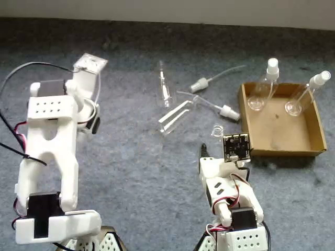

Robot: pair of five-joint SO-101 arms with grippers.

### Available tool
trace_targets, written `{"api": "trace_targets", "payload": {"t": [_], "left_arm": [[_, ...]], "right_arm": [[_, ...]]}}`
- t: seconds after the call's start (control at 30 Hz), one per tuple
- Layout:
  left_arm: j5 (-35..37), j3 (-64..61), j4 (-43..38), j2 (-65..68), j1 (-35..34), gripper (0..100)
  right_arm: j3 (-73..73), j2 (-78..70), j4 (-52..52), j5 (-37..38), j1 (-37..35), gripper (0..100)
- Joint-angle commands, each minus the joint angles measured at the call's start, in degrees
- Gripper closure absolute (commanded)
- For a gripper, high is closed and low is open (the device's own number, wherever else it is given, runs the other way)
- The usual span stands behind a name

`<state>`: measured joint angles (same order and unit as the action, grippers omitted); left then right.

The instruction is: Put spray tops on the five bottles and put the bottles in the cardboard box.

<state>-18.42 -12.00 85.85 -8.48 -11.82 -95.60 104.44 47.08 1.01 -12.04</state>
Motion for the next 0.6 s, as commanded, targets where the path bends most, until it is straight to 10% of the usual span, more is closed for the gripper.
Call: {"api": "trace_targets", "payload": {"t": [0.0, 0.57], "left_arm": [[-0.6, 12.8, 8.9, -2.6, -1.6, 99], [-33.3, 12.4, 14.2, -2.5, 1.7, 98]], "right_arm": [[-3.3, 0.2, -1.0, -0.5, 0.7, 83.2], [-3.4, 0.2, -1.0, -0.5, 0.6, 83.2]]}}
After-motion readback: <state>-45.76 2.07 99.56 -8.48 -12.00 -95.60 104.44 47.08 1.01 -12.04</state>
